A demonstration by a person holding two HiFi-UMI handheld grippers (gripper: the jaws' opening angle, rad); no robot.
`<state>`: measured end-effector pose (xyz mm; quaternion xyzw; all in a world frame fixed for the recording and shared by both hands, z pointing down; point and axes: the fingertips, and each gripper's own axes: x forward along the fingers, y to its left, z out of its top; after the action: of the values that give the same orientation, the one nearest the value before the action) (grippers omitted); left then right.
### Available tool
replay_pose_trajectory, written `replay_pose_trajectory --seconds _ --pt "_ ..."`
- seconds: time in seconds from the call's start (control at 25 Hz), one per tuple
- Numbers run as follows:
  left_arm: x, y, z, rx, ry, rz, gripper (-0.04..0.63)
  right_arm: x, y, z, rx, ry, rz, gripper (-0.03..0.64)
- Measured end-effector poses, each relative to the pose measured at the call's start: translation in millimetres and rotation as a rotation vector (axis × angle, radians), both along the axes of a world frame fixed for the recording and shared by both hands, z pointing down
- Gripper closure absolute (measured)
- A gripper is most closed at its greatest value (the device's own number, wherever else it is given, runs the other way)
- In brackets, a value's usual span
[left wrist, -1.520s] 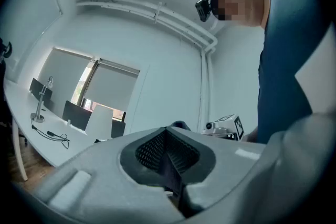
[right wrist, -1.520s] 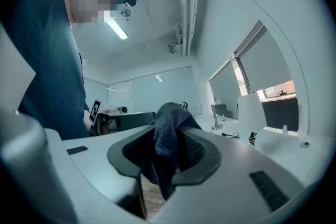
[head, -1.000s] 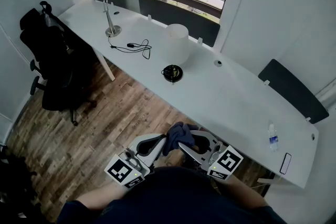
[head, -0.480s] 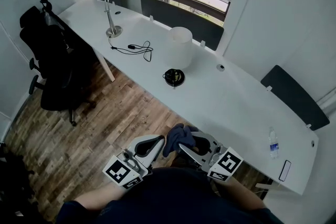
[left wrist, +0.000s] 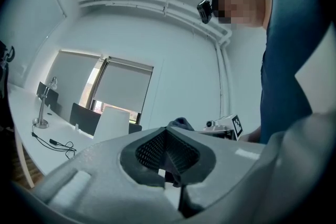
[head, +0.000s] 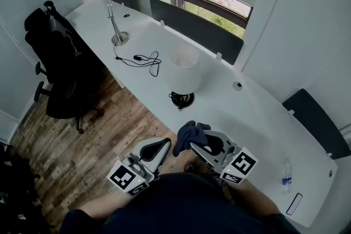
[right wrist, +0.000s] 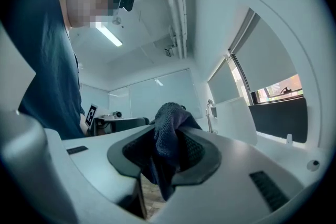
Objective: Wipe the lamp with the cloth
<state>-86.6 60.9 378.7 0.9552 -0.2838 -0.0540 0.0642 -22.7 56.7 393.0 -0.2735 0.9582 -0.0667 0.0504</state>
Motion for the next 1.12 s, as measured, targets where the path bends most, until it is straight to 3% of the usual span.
replay_pose_trajectory --seconds 0.44,1.12 --pt "53.6 -76.8 -4.8 -0.025 -0.008 -0.079 0.589 46.6 -92.0 -0.9 -0.024 -0.025 -0.115 0.499" --pt "43.5 -117.9 -6.0 -0.021 0.008 -0.049 0.589 40.1 -141.0 -13.5 -0.012 -0.04 -0.057 0.499"
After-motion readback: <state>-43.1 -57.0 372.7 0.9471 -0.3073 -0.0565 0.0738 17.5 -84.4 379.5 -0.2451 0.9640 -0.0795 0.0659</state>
